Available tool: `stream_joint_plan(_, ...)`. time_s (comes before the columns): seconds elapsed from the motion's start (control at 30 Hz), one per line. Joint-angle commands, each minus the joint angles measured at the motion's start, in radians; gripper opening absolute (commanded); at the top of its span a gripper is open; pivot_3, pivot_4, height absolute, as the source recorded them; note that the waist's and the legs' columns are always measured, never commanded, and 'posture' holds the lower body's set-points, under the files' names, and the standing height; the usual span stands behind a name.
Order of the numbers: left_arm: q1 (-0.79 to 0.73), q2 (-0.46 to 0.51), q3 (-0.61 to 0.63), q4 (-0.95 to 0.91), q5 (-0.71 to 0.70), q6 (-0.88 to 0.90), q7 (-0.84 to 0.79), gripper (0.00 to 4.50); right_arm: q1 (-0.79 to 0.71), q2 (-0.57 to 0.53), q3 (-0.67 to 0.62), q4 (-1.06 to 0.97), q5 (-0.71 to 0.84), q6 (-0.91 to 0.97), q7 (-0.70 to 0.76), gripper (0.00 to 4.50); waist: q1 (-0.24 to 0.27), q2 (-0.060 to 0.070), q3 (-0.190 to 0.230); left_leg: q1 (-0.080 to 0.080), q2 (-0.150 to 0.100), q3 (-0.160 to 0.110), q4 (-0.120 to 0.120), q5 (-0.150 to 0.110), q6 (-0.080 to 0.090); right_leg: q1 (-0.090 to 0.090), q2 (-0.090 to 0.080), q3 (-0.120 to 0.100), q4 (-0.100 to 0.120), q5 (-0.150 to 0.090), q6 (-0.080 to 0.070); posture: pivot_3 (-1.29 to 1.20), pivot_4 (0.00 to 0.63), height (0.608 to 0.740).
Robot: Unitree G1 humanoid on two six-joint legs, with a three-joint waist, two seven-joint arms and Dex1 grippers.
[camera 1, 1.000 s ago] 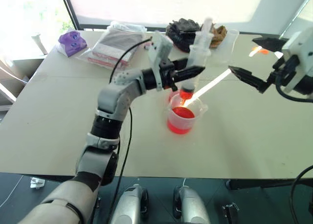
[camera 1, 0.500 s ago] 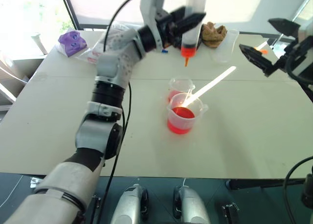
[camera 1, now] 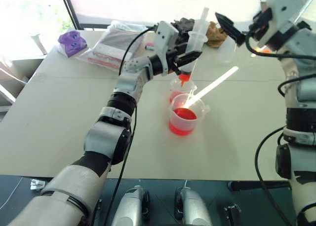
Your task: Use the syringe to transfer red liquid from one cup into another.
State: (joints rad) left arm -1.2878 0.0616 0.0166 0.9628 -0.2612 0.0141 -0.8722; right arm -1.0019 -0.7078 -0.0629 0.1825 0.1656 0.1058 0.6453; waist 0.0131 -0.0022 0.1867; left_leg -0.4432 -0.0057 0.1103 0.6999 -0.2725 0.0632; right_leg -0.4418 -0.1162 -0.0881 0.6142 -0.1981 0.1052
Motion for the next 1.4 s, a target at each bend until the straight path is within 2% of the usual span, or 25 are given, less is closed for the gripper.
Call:
stream_joint_plan(0.03,-0.014,-0.004,0.009,-0.012,0.01,-0.033,-0.011,1.6,-0.031,0.005,-0.008,0.024,-0.015,-0.048,0.01,4.42,0.0,0.0,0.0,0.0,0.0,0.0,0.0,0.0,0.0,0.0,0.0,0.0,0.0,0.0,0.0,0.0,0.15,0.74)
stream_joint_plan(0.57,-0.001,-0.018,-0.002,-0.003,0.044,-0.05,-0.055,1.6,-0.053,0.05,0.015,0.098,-0.013,-0.08,0.073,4.42,-0.005,0.0,0.0,0.0,0.0,0.0,0.0,0.0,0.0,0.0,0.0,0.0,0.0,0.0,0.001,0.0,0.15,0.74)
stream_joint_plan(0.63,-0.004,-0.017,-0.002,0.014,0.053,-0.063,-0.049,1.6,-0.067,0.058,0.024,0.125,-0.013,-0.096,0.1,3.91,-0.007,0.0,0.0,0.0,0.0,0.0,0.0,0.0,0.0,0.0,0.0,0.0,0.0,0.0,0.001,0.0,0.15,0.74)
stream_joint_plan(0.7,-0.008,-0.016,0.0,0.024,0.057,-0.071,-0.046,1.6,-0.079,0.064,0.029,0.149,-0.014,-0.112,0.123,3.13,-0.007,0.0,0.0,0.0,0.0,0.0,0.0,0.0,0.0,0.0,0.0,0.0,0.0,0.0,0.001,0.0,0.15,0.74)
stream_joint_plan(0.73,-0.008,-0.017,0.001,0.024,0.058,-0.072,-0.045,1.6,-0.081,0.065,0.033,0.156,-0.015,-0.118,0.133,2.47,-0.006,0.0,0.0,0.0,0.0,0.0,0.0,0.0,0.0,0.0,0.0,0.0,0.0,0.0,0.001,0.0,0.15,0.74)
stream_joint_plan(0.77,-0.009,-0.018,0.003,0.024,0.059,-0.074,-0.045,1.6,-0.083,0.067,0.036,0.163,-0.016,-0.123,0.139,2.12,-0.006,0.0,0.0,0.0,0.0,0.0,0.0,0.0,0.0,0.0,0.0,0.0,0.0,0.0,0.001,0.0,0.15,0.74)
stream_joint_plan(0.9,-0.013,-0.022,0.009,0.021,0.056,-0.075,-0.041,1.6,-0.083,0.077,0.044,0.169,-0.015,-0.124,0.161,0.06,-0.006,0.0,0.0,0.0,0.0,0.0,0.0,0.0,0.0,0.0,0.0,0.0,0.0,0.0,0.001,0.0,0.15,0.74)
stream_joint_plan(1.4,-0.043,-0.022,0.051,0.002,0.027,-0.06,0.004,1.6,0.027,0.131,0.07,0.049,0.005,-0.029,0.2,0.02,-0.006,0.0,0.0,0.0,0.0,0.0,0.0,0.0,0.0,0.0,0.0,0.0,0.0,0.0,0.001,0.0,0.15,0.74)
